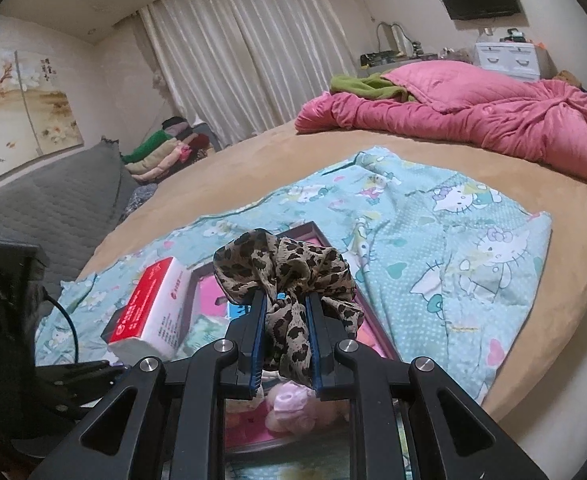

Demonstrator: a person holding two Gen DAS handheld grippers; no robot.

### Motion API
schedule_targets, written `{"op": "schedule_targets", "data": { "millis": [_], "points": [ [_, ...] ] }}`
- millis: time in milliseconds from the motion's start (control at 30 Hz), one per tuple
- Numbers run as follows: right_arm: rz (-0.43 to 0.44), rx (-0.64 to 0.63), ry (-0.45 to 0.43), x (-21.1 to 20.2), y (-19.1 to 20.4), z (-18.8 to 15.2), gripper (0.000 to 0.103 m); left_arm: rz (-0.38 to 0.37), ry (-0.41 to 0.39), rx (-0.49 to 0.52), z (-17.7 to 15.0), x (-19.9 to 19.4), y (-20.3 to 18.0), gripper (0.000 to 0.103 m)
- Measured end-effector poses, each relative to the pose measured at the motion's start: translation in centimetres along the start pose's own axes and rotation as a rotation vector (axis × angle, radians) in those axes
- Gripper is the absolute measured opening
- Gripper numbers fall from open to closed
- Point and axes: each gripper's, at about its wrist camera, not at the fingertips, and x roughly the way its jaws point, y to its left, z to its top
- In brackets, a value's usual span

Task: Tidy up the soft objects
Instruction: 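Lift and carry the Flower packet with the left tool while the right tool carries the scrunchie, then lower the scrunchie into the pink box and open the right tool while the left tool releases the packet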

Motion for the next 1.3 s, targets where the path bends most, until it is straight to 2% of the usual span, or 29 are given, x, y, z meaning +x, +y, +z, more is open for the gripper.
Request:
{"op": "schedule_targets", "data": {
  "millis": [600,933,1300],
  "points": [
    [-0.036,-0.003,0.045,1.9,-0.6,-0.6,0.018,0.033,0.044,-0.003,0.1,3.0,0.9,0.045],
    [-0.064,-0.029,0.13,4.6,-0.5,-1.5,0.02,0.045,0.065,-0.041,0.0,3.9,2.1,0.046],
    [-0.054,-0.043,0.176,6.5,-0.3,-2.3,0.022,0.047,0.068,-0.052,-0.1,4.2,2.5,0.046]
  ]
}}
